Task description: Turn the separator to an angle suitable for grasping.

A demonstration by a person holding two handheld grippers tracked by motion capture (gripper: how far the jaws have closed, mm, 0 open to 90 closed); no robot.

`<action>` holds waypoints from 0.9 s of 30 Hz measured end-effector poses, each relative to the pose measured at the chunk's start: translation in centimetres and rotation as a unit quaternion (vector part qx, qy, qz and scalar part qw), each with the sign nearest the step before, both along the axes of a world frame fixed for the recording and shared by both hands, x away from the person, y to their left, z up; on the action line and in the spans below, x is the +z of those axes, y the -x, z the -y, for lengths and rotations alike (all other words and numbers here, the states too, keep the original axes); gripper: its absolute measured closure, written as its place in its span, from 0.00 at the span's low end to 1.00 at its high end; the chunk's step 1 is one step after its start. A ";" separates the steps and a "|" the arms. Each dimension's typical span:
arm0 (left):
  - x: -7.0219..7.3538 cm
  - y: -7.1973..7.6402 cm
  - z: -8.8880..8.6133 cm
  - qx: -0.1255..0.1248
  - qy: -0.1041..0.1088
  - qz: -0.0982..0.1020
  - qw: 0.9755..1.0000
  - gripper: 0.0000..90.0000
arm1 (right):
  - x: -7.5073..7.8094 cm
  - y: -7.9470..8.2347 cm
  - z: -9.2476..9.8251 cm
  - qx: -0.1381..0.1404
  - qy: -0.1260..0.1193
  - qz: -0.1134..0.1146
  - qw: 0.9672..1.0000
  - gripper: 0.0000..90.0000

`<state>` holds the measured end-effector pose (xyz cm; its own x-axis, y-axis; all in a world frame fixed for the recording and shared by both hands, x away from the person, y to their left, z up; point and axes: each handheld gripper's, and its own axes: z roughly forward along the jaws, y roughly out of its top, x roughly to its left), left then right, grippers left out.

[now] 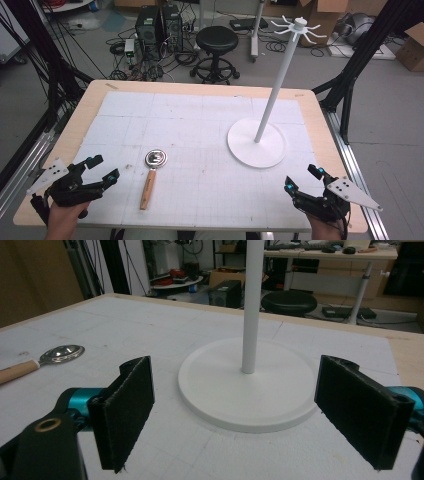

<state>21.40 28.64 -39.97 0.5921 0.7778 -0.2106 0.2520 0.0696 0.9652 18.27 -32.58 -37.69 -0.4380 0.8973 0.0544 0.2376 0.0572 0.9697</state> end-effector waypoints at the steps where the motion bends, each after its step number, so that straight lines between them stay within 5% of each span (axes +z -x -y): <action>1: 0.0 0.0 0.0 0.000 -0.001 0.000 1.000 0.18 | 0.0 0.0 0.0 0.000 -0.003 -0.002 1.000 0.16; 10: 0.2 0.1 0.8 -0.005 -0.001 0.000 1.000 0.18 | -0.1 -0.2 0.1 0.000 -0.017 -0.010 1.000 0.16; 16: 0.2 0.0 2.8 -0.040 -0.023 -0.010 0.999 0.25 | -0.3 -0.4 0.0 0.003 -0.015 -0.014 1.000 0.16; 17: 0.1 -0.1 3.3 -0.067 -0.021 -0.016 0.997 0.25 | -0.4 -0.4 0.0 0.004 -0.014 -0.014 1.000 0.16; 18: 0.0 -0.1 3.8 -0.090 -0.021 -0.025 0.995 0.36 | -0.4 -0.4 0.0 0.006 -0.014 -0.017 1.000 0.16; 20: -0.2 -0.2 5.0 -0.105 -0.041 -0.044 0.993 0.52 | -0.5 -0.5 0.0 0.005 -0.016 -0.018 1.000 0.16; 21: -0.6 -0.3 6.0 -0.127 -0.061 -0.056 0.989 0.61 | -0.6 -0.5 0.0 0.005 -0.013 -0.019 1.000 0.16; 22: -0.6 -0.3 6.0 -0.127 -0.061 -0.056 0.989 0.64 | -0.6 -0.5 0.0 0.005 -0.013 -0.019 1.000 0.16; 27: -1.7 -0.3 9.0 -0.168 -0.131 -0.091 0.973 0.73 | -0.5 -0.4 -0.2 0.006 -0.012 -0.021 1.000 0.16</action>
